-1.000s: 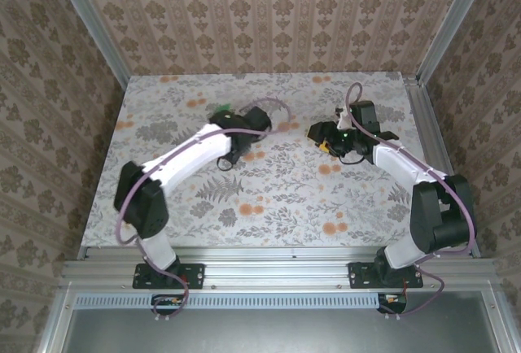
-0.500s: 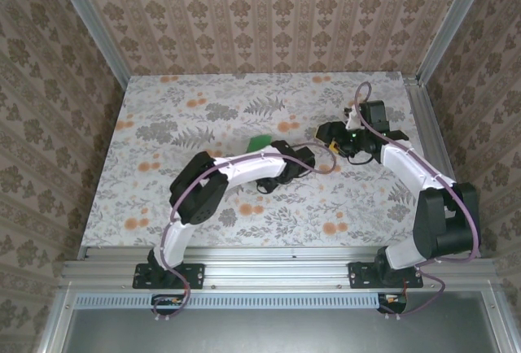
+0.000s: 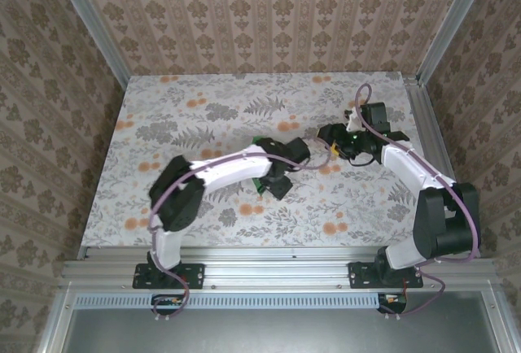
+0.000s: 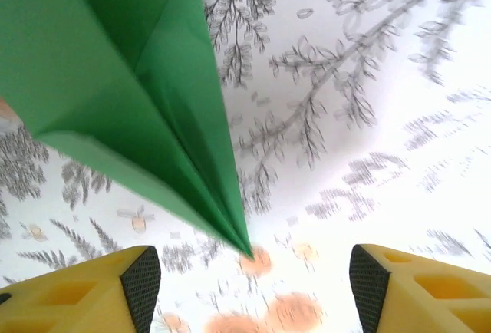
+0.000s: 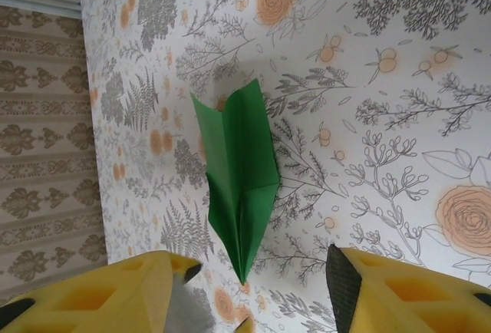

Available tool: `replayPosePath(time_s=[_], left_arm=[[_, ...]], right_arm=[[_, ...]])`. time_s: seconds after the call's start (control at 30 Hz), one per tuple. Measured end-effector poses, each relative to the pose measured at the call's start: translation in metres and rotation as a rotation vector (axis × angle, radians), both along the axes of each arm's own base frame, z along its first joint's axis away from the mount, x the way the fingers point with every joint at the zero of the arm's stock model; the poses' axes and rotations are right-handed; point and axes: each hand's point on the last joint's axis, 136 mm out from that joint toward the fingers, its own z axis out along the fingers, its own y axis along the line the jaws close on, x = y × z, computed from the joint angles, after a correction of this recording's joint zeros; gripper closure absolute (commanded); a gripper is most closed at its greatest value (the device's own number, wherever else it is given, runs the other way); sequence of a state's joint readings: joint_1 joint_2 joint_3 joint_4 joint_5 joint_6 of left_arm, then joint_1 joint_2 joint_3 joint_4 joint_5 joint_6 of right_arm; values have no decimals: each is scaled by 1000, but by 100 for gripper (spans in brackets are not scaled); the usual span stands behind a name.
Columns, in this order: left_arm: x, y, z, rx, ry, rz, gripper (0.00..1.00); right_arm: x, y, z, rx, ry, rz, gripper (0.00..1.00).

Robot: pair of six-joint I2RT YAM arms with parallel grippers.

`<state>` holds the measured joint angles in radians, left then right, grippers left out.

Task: Fold a paper plane with a square sheet of paper (pick it up from the middle)
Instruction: Turn over the paper at the center of the table, then fold the wing for the fifth time at the center of the table.

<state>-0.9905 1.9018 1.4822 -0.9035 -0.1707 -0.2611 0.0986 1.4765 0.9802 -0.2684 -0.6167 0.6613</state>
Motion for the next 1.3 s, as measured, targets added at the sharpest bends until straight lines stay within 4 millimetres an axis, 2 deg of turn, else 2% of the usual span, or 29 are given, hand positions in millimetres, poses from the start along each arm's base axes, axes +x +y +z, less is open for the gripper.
replayPosePath(time_s=[0.13, 0.23, 0.4, 0.5, 0.67, 0.8, 1.0, 1.3], left_arm=[[1, 18, 44, -227, 42, 78, 31], [7, 43, 59, -368, 76, 173, 31], [26, 84, 52, -507, 141, 348, 32], [37, 100, 45, -571, 166, 432, 32], [54, 123, 41, -664, 161, 555, 32], [61, 139, 34, -702, 165, 636, 32], [67, 138, 36, -742, 160, 646, 33], [67, 134, 28, -747, 190, 647, 33]], right_arm=[[-7, 15, -5, 24, 13, 26, 50], [-16, 44, -6, 41, 13, 83, 55], [-34, 103, -9, 56, 1, 198, 67], [-40, 133, -22, 53, 13, 243, 75], [-39, 164, -52, 18, 56, 274, 81], [-31, 186, -57, -2, 42, 303, 85], [-21, 201, -66, -36, 24, 333, 86], [-24, 189, -100, -143, 76, 339, 89]])
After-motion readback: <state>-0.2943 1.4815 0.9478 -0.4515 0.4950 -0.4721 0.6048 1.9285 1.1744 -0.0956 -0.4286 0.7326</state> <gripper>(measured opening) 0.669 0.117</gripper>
